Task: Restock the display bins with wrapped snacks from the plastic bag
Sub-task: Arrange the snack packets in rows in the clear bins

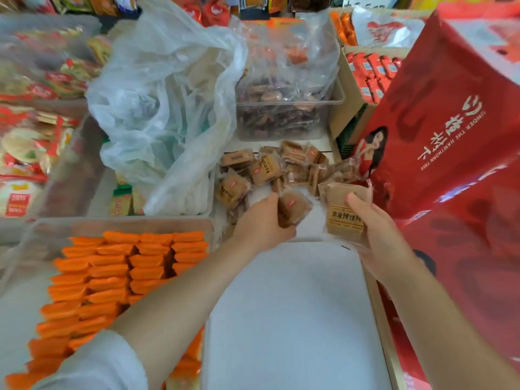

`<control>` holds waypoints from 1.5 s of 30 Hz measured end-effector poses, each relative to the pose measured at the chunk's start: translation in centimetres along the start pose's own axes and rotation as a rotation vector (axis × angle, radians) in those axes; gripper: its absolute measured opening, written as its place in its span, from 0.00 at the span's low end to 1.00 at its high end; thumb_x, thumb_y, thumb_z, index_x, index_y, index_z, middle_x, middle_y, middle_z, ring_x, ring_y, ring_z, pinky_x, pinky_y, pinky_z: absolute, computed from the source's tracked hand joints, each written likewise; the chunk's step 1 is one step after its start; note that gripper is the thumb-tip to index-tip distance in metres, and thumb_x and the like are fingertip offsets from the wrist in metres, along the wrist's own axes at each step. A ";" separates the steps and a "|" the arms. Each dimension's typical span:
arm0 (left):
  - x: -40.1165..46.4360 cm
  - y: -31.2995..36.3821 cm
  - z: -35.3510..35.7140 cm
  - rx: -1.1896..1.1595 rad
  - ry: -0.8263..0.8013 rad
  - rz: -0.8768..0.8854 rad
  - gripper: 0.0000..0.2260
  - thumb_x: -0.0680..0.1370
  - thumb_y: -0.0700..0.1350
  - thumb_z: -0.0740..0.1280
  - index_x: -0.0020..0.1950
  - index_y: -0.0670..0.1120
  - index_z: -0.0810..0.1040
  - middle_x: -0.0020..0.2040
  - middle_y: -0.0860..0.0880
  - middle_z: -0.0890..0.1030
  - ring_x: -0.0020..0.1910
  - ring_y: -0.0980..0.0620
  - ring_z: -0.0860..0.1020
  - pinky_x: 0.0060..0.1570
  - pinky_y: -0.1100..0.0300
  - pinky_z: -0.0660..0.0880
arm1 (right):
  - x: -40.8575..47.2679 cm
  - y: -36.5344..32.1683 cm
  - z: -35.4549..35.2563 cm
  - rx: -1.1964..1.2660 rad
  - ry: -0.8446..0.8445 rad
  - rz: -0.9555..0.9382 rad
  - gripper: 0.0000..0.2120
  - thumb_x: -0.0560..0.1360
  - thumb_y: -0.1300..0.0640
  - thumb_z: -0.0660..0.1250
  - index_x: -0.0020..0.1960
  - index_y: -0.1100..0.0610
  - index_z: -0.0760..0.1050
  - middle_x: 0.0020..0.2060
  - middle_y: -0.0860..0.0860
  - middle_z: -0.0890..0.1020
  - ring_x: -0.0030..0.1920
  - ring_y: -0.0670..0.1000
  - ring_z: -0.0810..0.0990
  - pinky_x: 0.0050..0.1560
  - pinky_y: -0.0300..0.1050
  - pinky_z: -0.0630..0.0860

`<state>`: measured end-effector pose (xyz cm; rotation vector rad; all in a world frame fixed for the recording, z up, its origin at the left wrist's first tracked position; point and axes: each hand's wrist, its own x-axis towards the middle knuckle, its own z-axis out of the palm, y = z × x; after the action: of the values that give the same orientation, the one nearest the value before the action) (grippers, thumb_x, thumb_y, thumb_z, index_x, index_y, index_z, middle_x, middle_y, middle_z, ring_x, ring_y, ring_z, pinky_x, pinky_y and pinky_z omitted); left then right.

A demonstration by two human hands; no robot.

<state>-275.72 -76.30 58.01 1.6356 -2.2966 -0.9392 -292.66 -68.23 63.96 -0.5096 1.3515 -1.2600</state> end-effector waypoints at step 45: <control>-23.9 -40.5 -15.2 -0.443 0.471 -0.555 0.22 0.72 0.39 0.73 0.61 0.40 0.66 0.63 0.42 0.68 0.56 0.44 0.73 0.50 0.66 0.70 | -5.9 21.8 49.8 -2.178 -0.365 -0.573 0.13 0.77 0.62 0.59 0.60 0.57 0.70 0.55 0.53 0.79 0.57 0.56 0.78 0.54 0.46 0.69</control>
<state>-227.30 -68.93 51.66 2.0325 -1.2469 -0.9355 -238.51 -74.47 59.49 -2.4926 1.7892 0.5514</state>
